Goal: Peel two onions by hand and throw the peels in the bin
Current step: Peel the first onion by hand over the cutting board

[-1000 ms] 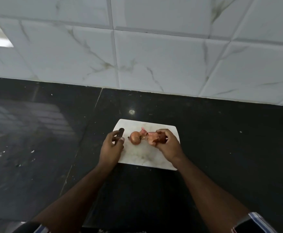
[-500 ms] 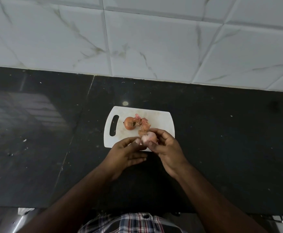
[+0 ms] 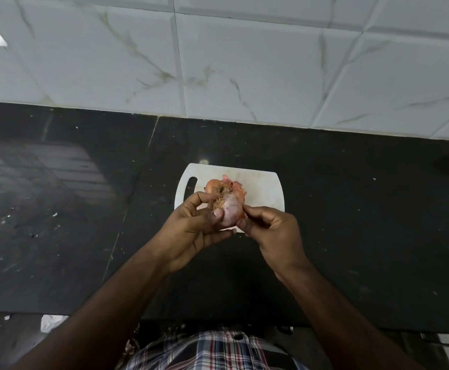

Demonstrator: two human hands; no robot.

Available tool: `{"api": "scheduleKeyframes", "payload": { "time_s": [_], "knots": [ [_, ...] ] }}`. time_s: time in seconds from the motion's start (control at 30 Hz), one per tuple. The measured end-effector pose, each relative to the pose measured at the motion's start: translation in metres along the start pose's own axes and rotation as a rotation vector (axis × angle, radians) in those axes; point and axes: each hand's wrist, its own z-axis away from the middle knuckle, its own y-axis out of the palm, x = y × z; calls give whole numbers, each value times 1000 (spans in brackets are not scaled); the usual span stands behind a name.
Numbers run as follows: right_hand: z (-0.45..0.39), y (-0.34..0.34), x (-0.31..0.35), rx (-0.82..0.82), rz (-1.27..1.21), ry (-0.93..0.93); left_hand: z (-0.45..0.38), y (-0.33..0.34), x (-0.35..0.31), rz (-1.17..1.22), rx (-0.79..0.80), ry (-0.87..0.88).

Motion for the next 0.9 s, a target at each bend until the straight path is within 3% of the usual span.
{"api": "scheduleKeyframes", "payload": {
  "time_s": [0.17,0.27,0.47,0.67,0.9],
  "knots": [
    [-3,-2,10,11,175,-123,6,-3,-6,-119,62,-41],
    [-3,-1,18,29,123,-85,5,-1,-2,-82,106,14],
    [1,-1,19,-40,107,29,0,7,11,-60,74,146],
    [-8,-4,20,-125,249,-73,-1,14,8,-227,27,117],
    [-8,-2,25,-104,182,-130,3,13,9,-160,-4,122]
  ]
}}
